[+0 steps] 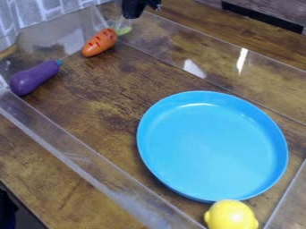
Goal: Put the carrot on the blue tray
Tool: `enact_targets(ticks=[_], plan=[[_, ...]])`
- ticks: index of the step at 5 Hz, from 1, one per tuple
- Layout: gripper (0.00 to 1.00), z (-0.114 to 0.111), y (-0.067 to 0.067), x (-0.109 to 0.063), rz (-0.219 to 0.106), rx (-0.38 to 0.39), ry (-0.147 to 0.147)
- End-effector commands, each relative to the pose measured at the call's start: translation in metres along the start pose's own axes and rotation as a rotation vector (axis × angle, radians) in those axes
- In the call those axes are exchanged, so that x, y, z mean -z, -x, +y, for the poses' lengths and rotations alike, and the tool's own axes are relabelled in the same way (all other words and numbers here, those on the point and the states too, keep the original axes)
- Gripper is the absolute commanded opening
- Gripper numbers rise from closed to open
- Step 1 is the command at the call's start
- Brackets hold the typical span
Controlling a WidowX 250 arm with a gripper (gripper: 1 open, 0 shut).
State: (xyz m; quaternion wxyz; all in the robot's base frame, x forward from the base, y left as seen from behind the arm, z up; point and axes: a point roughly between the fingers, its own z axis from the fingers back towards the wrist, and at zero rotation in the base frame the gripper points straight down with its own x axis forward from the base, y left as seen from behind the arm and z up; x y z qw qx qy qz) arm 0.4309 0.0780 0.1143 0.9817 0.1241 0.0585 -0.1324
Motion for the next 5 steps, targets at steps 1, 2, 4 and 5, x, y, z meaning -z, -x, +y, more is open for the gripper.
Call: enact_targets(ticks=[1,2,4,5], plan=[[1.0,0.006,-0.004,-0.036,-0.09,-0.036,-0.027],[1.0,0.01,-0.011,-0.022,-0.076,-0.054,-0.018],[1.0,0.023,-0.007,-0.012,-0.066,0.009,-0.016],[1.0,0.019,-0.007,-0.001,-0.046,-0.032,-0.003]])
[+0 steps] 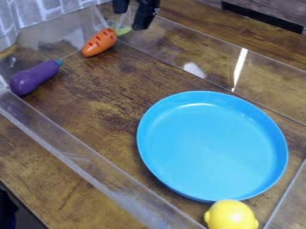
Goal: Put the carrot on the blue tray
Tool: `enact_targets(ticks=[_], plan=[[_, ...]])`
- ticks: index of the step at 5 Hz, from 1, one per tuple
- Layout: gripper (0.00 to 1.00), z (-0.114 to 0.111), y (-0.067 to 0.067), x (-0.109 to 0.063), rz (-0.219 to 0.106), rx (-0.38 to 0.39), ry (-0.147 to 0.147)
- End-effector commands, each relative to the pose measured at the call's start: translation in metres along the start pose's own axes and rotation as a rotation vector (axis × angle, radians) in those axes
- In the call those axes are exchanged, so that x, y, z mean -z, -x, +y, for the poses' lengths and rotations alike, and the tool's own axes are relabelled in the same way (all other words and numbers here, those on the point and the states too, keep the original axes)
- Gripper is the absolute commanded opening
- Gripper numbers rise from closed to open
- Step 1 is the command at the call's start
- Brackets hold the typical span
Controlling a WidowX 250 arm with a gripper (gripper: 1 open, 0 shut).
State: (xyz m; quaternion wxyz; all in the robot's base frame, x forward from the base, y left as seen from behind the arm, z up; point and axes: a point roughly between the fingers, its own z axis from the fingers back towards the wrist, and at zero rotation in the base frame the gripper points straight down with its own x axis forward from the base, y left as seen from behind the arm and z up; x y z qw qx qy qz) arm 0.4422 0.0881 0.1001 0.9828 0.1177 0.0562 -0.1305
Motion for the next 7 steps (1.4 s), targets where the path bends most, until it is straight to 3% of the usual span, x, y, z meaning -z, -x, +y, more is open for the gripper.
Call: enact_targets(ticks=[1,2,4,6,7], plan=[[1.0,0.006,0.003,-0.006,-0.02,-0.07,-0.003],[1.0,0.009,0.009,0.003,-0.004,-0.112,0.005],[1.0,0.035,0.033,0.002,-0.036,-0.021,0.004],[1.0,0.071,0.062,0.011,-0.022,-0.089,0.027],[1.0,0.069,0.054,0.025,-0.048,-0.001,0.025]])
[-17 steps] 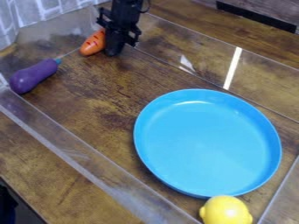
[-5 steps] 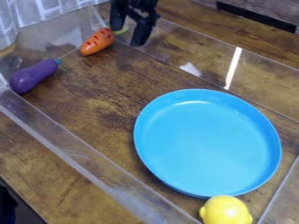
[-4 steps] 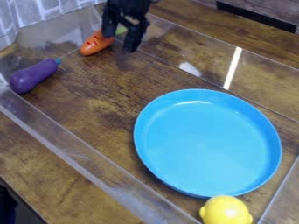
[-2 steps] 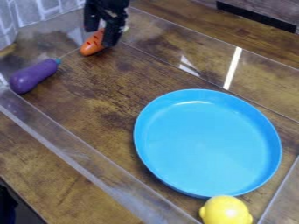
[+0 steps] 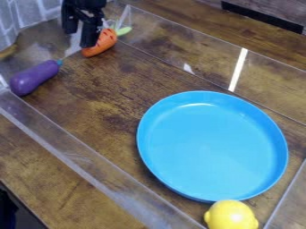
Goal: Put the carrot on the blue tray
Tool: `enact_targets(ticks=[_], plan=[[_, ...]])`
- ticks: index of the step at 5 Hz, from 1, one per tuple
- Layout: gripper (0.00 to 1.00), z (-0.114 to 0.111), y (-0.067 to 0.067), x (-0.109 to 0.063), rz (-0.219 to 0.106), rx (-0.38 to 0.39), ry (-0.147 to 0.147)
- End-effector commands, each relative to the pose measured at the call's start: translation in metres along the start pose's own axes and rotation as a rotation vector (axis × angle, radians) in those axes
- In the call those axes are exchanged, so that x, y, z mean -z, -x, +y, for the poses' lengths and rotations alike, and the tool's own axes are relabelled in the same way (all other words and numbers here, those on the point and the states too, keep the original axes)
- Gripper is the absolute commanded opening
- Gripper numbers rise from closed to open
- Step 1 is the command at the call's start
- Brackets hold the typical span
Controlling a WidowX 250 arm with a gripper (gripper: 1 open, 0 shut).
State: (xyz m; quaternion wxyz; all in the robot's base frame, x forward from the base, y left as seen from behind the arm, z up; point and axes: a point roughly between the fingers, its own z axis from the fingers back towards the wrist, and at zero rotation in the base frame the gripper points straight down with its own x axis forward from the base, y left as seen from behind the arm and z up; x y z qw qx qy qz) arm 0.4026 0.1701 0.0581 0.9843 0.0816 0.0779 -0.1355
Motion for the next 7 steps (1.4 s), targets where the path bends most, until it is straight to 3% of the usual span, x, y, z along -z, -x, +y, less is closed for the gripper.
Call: enact_targets(ticks=[1,2,4,5,6,7], plan=[[1.0,0.005,-0.006,-0.029,-0.105,0.068,-0.062],[1.0,0.001,-0.013,-0.02,-0.129,0.157,-0.071],[1.0,0.008,-0.02,0.018,-0.151,0.21,-0.08],[1.0,0.001,-0.025,0.024,-0.155,0.234,-0.083],[0.0,-0.007,-0.03,0.027,-0.163,0.265,-0.085],[0.0,-0.016,-0.031,0.023,-0.164,0.262,-0.084]])
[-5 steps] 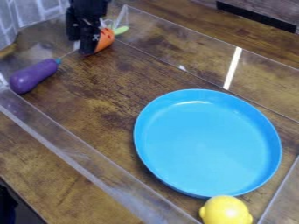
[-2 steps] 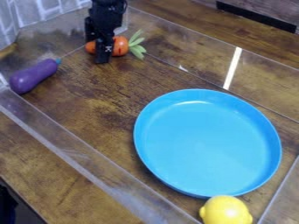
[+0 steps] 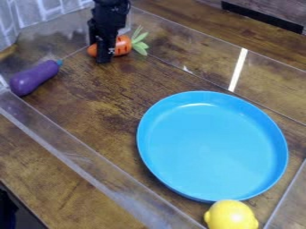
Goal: Put the carrot on the blue tray
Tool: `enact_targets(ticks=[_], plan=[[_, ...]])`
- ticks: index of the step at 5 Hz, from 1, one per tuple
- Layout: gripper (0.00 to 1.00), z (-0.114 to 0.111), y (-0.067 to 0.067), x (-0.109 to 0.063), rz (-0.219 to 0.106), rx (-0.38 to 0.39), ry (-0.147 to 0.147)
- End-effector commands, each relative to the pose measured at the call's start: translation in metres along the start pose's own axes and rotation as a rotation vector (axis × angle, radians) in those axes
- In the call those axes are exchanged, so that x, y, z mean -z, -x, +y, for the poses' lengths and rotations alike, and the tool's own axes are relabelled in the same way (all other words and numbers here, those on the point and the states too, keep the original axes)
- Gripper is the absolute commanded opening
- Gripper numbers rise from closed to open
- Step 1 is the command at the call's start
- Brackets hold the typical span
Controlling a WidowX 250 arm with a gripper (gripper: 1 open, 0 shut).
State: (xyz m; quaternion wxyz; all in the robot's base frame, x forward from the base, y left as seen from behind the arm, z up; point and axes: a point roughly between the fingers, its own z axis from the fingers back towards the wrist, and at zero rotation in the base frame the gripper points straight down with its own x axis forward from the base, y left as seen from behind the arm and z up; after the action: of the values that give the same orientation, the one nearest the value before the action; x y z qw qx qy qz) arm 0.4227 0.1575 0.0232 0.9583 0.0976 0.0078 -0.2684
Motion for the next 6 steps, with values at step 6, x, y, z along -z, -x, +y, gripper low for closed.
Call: enact_targets(ticks=[6], plan=[[0.0,-0.033,0.009,-0.043,-0.013,0.041,-0.049]])
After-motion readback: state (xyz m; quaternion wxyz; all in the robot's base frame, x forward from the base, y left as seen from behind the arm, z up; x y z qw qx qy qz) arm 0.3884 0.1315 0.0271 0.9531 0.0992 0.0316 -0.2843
